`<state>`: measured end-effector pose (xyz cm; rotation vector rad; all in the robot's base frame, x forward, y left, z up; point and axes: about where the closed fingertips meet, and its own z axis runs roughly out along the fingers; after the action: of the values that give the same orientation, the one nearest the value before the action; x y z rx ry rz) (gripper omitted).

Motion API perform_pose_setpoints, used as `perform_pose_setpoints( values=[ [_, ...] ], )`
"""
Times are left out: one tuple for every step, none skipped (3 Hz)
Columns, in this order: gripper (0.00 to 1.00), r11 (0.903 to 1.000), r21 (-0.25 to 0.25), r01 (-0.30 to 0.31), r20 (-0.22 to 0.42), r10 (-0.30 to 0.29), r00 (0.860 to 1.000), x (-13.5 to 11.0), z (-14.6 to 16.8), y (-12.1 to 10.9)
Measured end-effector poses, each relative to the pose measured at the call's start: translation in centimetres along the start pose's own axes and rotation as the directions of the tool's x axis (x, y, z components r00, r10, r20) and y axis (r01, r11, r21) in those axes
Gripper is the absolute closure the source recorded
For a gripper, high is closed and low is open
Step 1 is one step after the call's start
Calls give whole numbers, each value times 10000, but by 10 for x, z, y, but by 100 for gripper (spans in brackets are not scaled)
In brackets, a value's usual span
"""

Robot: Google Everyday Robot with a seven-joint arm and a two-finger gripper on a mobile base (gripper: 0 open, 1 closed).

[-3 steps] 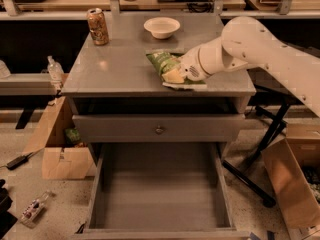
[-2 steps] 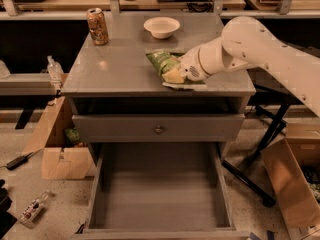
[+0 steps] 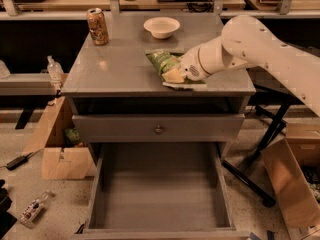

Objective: Place green jalapeno chip bag into middle drawer

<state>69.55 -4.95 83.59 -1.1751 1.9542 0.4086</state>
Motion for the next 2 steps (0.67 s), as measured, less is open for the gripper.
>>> perform_pose_setpoints(
  values=[
    [100, 10000, 0, 0, 0, 0, 10000, 0, 0, 0],
    [100, 10000, 0, 0, 0, 0, 10000, 0, 0, 0]
  ],
)
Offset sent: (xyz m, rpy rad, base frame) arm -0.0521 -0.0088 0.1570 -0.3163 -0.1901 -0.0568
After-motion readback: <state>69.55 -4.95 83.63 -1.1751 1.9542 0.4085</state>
